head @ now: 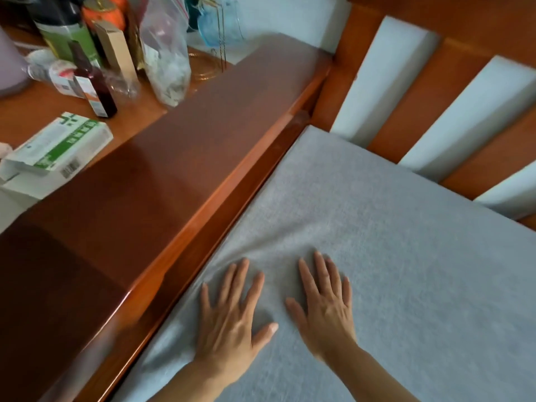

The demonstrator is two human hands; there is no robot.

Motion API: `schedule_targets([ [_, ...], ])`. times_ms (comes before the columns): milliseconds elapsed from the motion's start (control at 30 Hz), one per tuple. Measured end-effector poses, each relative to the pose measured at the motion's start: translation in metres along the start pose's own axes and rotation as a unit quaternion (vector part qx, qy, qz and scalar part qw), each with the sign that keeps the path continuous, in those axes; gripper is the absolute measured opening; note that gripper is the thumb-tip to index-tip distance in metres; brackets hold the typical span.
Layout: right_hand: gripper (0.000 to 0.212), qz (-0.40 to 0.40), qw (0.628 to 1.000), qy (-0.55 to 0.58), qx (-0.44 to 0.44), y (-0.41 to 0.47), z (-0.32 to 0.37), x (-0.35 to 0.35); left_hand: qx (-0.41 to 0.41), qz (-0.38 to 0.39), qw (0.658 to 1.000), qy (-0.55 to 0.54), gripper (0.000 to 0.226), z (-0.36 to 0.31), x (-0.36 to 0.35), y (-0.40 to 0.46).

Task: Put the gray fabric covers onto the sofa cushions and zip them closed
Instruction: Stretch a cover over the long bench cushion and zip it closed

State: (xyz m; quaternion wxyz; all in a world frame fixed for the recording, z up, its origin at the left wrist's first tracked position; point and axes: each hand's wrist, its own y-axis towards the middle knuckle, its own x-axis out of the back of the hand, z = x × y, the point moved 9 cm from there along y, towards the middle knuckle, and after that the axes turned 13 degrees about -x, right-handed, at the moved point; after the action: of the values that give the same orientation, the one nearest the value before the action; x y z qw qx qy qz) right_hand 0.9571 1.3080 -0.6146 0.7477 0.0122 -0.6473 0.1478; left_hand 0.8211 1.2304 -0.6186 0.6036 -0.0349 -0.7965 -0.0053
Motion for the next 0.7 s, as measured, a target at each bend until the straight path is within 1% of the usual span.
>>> schedule_targets([
  [100, 0.075, 0.046, 0.999, -0.015, -0.004, 0.04, 0.015, 0.001, -0.02, -0.028, 0.999, 0.0, 0.076, 0.0, 0.003, 0.033],
  [233, 0.075, 0.035, 0.999, -0.023, -0.029, 0.102, 0.019, 0.011, -0.023, -0.046, 0.999, 0.0, 0.069, 0.004, 0.005, 0.092],
  [400, 0.076, 0.018, 0.998, -0.048, -0.022, 0.171, 0.01, 0.023, -0.03, -0.054, 0.998, 0.01, 0.073, 0.006, 0.008, 0.161],
  [567, 0.062, 0.011, 0.998, -0.055, -0.008, 0.241, 0.007, 0.035, -0.031, -0.071, 0.997, 0.024, 0.079, 0.009, 0.011, 0.223],
  [700, 0.059, -0.002, 0.999, -0.045, -0.006, 0.29, 0.007, 0.043, -0.037, -0.083, 0.995, 0.031, 0.083, 0.013, 0.016, 0.261],
])
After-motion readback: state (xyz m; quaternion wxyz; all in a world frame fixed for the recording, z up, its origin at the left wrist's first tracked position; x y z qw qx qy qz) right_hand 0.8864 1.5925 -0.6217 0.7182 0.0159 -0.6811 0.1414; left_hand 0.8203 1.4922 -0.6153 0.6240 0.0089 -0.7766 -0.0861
